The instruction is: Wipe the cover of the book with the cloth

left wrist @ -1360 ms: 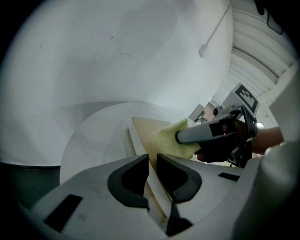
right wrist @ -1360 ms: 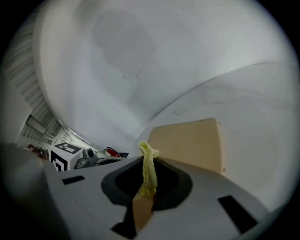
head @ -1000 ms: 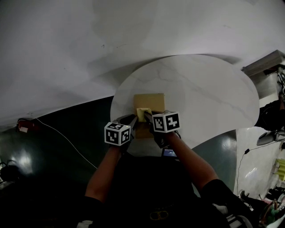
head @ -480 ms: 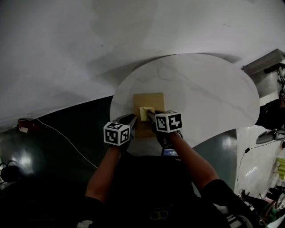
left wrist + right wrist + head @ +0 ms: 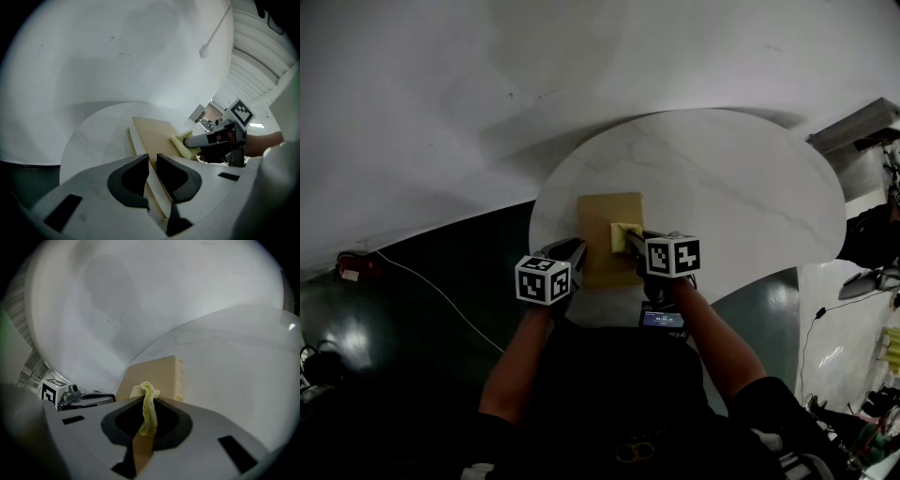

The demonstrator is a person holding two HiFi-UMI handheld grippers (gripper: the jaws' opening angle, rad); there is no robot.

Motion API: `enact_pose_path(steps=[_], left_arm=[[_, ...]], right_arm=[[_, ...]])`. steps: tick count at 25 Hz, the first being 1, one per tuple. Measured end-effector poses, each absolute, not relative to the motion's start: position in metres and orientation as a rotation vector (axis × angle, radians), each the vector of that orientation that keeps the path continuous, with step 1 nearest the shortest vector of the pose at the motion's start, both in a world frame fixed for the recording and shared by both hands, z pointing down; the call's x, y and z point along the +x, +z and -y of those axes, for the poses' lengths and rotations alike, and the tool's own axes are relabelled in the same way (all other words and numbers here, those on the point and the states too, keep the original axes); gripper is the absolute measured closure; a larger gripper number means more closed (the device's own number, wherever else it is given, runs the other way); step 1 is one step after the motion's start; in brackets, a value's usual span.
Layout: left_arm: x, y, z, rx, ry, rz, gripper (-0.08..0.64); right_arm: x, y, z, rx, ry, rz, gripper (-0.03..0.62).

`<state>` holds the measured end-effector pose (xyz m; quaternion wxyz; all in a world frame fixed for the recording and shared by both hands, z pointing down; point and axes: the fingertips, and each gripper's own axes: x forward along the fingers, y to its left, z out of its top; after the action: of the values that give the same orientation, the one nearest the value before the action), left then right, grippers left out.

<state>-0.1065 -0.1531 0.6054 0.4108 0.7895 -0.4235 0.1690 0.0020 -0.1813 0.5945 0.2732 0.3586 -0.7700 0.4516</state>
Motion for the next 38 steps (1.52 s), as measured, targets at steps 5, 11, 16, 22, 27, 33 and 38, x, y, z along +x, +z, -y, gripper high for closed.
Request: enact_pose_path(steps=[5, 11, 16, 22, 27, 33, 38], left_arm=[[-0.106, 0.605, 0.154, 1.988, 0.423, 1.066, 0.505], [-0.106, 0.605, 0.154, 1.991, 0.427, 1.065, 0.503], [-0.107, 0.606, 0.155, 1.992, 0.431, 1.066, 0.504], [-0.107, 0.606, 0.155, 1.980, 0.431, 1.056, 0.504], [-0.107, 0.607, 0.155, 1.965, 0.426, 1.045, 0.504], [-0.108, 0.607, 0.155, 1.901, 0.351, 1.010, 0.508], [-0.109, 0.606, 0.156, 1.831, 0.237, 0.987, 0.515]], right_arm=[[0.026, 0.595, 0.182, 1.021, 1.239, 2.053, 0.505], [0.050, 0.597, 0.181, 1.079, 1.248, 2.026, 0.505], [0.054, 0.599, 0.181, 1.100, 1.253, 2.014, 0.505], [0.038, 0.585, 0.180, 1.059, 1.287, 2.053, 0.505], [-0.002, 0.573, 0.166, 0.882, 1.325, 2.131, 0.505], [-0.040, 0.572, 0.149, 0.737, 1.368, 2.144, 0.505], [-0.058, 0.577, 0.136, 0.681, 1.365, 2.119, 0.505]])
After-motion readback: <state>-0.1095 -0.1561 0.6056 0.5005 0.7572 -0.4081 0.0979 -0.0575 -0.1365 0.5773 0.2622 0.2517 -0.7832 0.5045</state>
